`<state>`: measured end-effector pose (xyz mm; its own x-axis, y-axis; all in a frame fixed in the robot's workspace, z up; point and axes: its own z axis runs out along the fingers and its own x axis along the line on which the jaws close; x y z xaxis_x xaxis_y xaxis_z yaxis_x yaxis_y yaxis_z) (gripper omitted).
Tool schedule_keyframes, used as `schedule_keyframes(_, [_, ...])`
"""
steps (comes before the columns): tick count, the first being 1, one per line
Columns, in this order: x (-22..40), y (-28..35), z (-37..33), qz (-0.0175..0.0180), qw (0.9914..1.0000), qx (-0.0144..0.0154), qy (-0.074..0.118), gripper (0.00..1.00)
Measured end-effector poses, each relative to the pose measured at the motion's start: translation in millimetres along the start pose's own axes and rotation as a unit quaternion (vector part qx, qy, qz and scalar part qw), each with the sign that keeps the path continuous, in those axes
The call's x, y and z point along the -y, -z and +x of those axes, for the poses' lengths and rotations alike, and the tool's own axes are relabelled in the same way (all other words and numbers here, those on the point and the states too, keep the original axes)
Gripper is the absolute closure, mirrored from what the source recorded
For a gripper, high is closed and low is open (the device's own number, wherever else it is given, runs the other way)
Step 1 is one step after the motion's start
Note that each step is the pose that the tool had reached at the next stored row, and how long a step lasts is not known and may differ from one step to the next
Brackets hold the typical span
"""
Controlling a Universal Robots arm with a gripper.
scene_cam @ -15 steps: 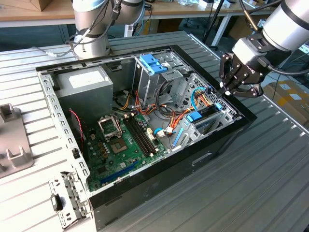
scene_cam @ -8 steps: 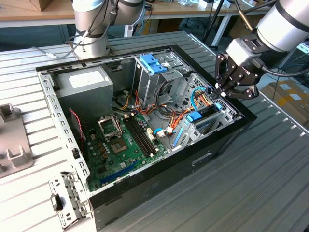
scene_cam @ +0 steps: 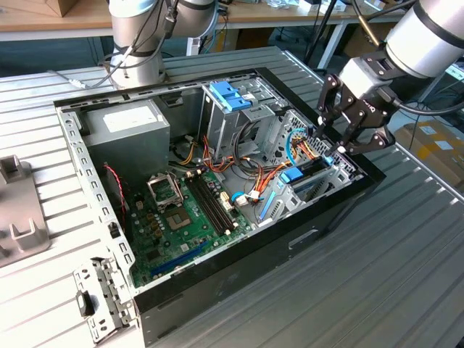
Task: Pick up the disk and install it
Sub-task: 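Insert the first disk wire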
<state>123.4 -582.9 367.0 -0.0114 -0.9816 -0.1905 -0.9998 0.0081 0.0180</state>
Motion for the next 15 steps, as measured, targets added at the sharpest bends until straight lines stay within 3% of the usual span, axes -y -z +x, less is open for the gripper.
schedule_keyframes(1, [0.0,0.0,0.0,0.0,1.0,0.0,0.0,0.52])
schedule_keyframes(4, [0.1,0.0,0.0,0.0,1.0,0.0,0.0,0.52])
schedule_keyframes(8, [9.4,-0.7,0.1,-0.0014,0.99999,0.0028,0.0,0.52])
schedule_keyframes(15, [22.3,-2.1,0.2,-0.0028,0.99999,0.0036,-0.001,0.52])
